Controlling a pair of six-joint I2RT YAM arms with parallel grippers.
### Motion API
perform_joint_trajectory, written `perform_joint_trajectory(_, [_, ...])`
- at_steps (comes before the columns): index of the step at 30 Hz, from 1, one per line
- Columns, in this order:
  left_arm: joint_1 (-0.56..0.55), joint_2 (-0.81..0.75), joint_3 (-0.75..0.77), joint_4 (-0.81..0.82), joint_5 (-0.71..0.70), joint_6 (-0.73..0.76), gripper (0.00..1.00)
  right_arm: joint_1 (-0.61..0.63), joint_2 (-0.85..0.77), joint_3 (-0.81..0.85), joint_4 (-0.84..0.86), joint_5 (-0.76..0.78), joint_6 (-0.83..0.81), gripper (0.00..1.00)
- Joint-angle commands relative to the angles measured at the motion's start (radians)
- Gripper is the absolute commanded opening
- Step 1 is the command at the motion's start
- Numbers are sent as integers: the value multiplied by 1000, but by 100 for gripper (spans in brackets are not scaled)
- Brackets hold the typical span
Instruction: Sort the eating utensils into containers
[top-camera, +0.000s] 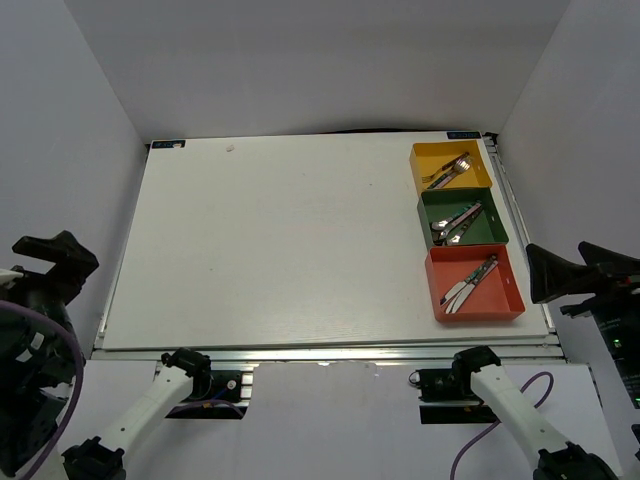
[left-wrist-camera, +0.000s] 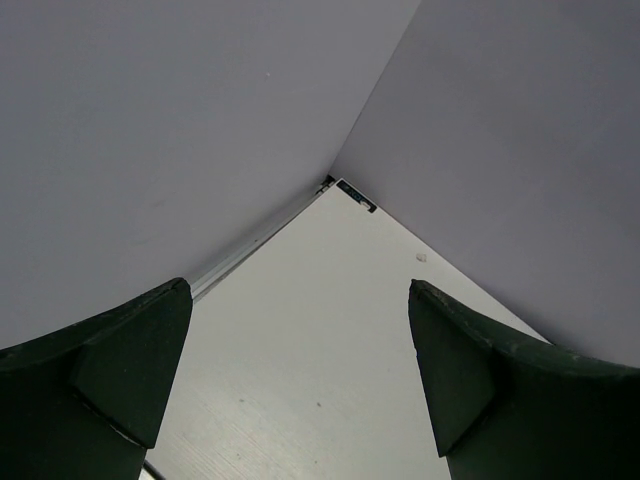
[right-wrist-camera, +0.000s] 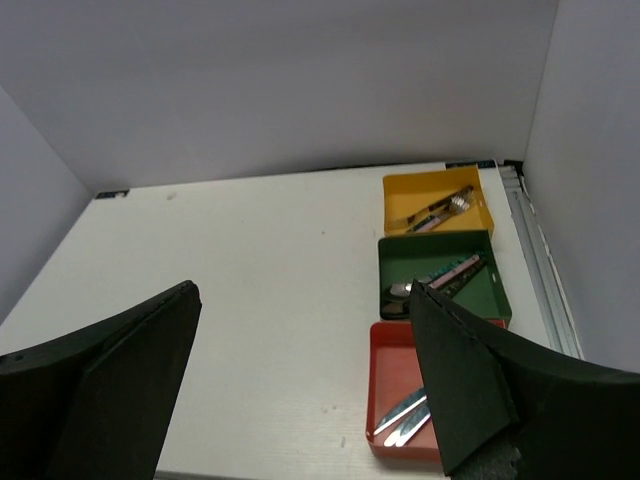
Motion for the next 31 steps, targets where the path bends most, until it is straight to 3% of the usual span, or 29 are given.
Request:
perform_joint_trajectory(1, [2, 30, -48, -39, 18, 20, 98, 22, 0, -49, -20, 57, -20, 89])
perform_joint_trajectory(31, [4, -10, -221, 66, 115, 43, 98, 30, 3, -243, 35, 31, -16, 89])
